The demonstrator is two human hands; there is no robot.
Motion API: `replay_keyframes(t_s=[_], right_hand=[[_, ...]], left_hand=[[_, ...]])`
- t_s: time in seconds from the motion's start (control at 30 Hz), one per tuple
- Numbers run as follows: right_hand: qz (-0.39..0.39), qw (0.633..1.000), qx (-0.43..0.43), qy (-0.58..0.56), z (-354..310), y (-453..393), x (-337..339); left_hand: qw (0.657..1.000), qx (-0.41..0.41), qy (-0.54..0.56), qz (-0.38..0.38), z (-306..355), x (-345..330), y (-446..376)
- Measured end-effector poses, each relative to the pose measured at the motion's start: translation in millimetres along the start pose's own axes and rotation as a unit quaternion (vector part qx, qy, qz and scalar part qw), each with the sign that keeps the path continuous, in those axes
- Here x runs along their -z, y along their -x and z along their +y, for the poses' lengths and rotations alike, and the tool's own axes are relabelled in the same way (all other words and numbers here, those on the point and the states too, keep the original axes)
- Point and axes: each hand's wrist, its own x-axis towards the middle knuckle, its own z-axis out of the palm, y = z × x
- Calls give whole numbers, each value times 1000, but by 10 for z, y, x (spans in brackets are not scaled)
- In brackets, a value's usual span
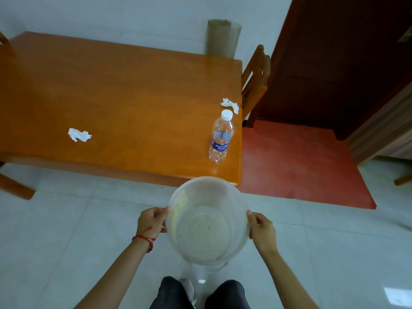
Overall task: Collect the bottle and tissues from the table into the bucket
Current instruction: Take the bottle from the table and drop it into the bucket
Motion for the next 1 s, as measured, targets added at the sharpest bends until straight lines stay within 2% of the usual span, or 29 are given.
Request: replay_keyframes(t_s=[0.17,0.37,0.47,0.57,0.77,0.9,1.0], right_hand=[[-14,1000,5,16,-6,-67,-11],[-71,993,43,85,-156,-273,106],[-46,988,79,126,-332,-477,151],[-17,989,119,87,-714,-696,149],[-26,981,192,-23,-1538,-1132,-94],[-29,972,231,-18,-1838,-1324,-287],[-60,970,236,-11,-1902,-1429,-404]], left_hand=[[999,-21,-24,5,-26,2,-33],[998,-36,-35,27,-2,-80,-13],[998,-39,-33,37,4,-122,-5],[998,-20,-22,49,6,-147,0],[997,-16,-28,68,-11,-184,40],[997,-15,-14,73,20,-213,62],[997,-13,-10,79,12,-225,58]])
